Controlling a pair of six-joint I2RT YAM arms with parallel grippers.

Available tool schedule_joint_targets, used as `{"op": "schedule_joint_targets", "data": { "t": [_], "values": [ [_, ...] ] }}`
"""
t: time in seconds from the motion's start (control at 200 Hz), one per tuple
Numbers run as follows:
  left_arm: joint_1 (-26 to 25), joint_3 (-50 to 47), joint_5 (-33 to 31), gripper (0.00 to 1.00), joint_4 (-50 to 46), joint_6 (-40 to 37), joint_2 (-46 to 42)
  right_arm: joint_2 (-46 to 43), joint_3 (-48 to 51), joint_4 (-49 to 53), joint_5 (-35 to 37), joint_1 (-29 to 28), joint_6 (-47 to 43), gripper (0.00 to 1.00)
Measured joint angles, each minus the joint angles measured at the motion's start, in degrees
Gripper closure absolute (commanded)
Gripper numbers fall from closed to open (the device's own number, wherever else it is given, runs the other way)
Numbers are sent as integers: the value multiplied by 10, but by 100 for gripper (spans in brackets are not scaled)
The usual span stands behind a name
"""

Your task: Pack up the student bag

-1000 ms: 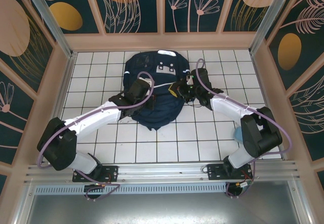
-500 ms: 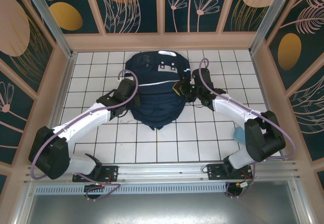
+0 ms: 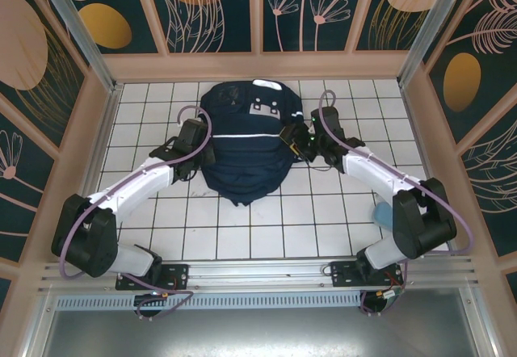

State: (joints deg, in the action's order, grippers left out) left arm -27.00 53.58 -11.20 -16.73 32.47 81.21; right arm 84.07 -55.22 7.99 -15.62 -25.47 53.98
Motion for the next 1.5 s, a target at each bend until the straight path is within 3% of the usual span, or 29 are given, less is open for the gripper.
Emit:
{"op": "schedule_joint_targets", "data": {
  "t": [0.08,0.2,0.25,0.33,0.4,0.636,0.781,1.201,1.501],
  "values": [
    [0,0,2,99,-2,0,0,-40,20,55,42,4,-27,35],
    [0,0,4,54,-10,-4,-4,-114,43,146,130,33,-42,25],
    [1,0,4,40,-17,-2,-10,-135,53,175,165,53,-50,23],
    [5,0,5,26,-26,0,-26,-159,72,223,223,94,-53,14],
    [5,0,6,20,-26,5,-45,-168,90,254,261,133,-60,11],
    [4,0,7,15,-26,10,-83,-171,143,280,284,288,-92,10],
    [4,0,14,14,-29,11,-84,-171,164,278,282,335,-101,11],
    [4,0,22,12,-30,11,-84,-173,205,209,261,398,-119,14],
    [4,0,35,10,-30,13,-84,-203,183,247,206,343,-121,12]
  ]
}}
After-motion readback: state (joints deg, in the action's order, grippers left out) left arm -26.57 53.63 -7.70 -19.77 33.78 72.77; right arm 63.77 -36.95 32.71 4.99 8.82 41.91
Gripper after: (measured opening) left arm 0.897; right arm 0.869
